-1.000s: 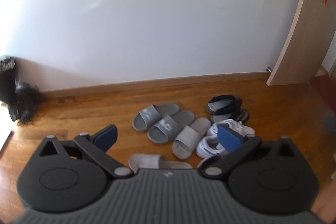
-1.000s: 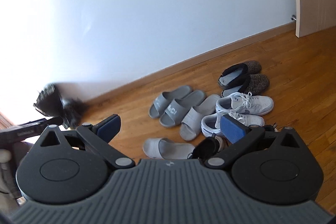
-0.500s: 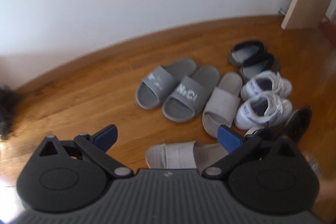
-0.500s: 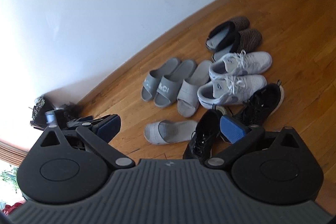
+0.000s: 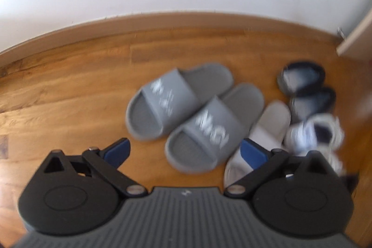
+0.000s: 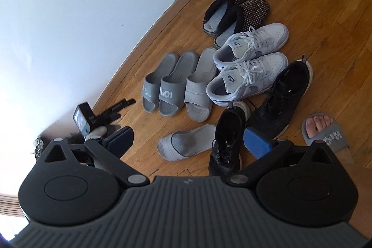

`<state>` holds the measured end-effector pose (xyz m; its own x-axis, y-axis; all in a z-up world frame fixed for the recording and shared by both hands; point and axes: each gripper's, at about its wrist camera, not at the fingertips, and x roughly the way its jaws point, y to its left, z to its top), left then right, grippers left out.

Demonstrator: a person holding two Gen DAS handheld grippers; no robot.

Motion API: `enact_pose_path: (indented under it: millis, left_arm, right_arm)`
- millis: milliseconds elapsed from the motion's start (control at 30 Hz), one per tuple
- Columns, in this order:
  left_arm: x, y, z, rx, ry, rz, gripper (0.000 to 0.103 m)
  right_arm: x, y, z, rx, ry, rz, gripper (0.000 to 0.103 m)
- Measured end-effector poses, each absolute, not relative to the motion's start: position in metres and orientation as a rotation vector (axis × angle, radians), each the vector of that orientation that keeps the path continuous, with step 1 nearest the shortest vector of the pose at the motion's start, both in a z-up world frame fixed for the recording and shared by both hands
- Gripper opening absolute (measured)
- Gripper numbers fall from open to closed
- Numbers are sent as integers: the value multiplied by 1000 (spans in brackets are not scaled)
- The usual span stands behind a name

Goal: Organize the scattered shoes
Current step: 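Lower the left gripper onto a grey NiCI slide strap and close, then lift the grey slide with the left gripper and carry it aside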

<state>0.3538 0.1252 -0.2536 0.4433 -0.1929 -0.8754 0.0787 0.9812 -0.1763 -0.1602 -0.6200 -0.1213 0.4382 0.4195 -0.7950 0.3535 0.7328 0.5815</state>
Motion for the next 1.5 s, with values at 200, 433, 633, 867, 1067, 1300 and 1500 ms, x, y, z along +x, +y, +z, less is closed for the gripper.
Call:
enact_pose_path:
  millis: [200,433,633,867,1067,1300,1500]
  left_arm:
    - [401,136,-278,-396,1109,-118,102]
    - [432,145,-337,-527,1189,-7,102]
    - [440,145,-371,-500,1242,19,102]
    - [434,166,-390,-626,1171,49,78]
    - [410,191,-382,-671,1102,230,77]
    - [332,264,-365,-775,1024,472,78]
    - [226,341,-361,-975,967,711,79]
  right_arm:
    - [-133,-619,-130,779,1186,49,103]
    - [-112,-630,-144,790,1225,-23,103]
    - [-102,-629,-154,782,1253,-53,103]
    - [-93,-623,-158,765,1275,-60,103]
    - [-92,-620,-161,765,1287,-59,103]
    - [-95,-614,-159,778,1292,-37,103]
    - [-114,-601,-155,768,1298,30,103]
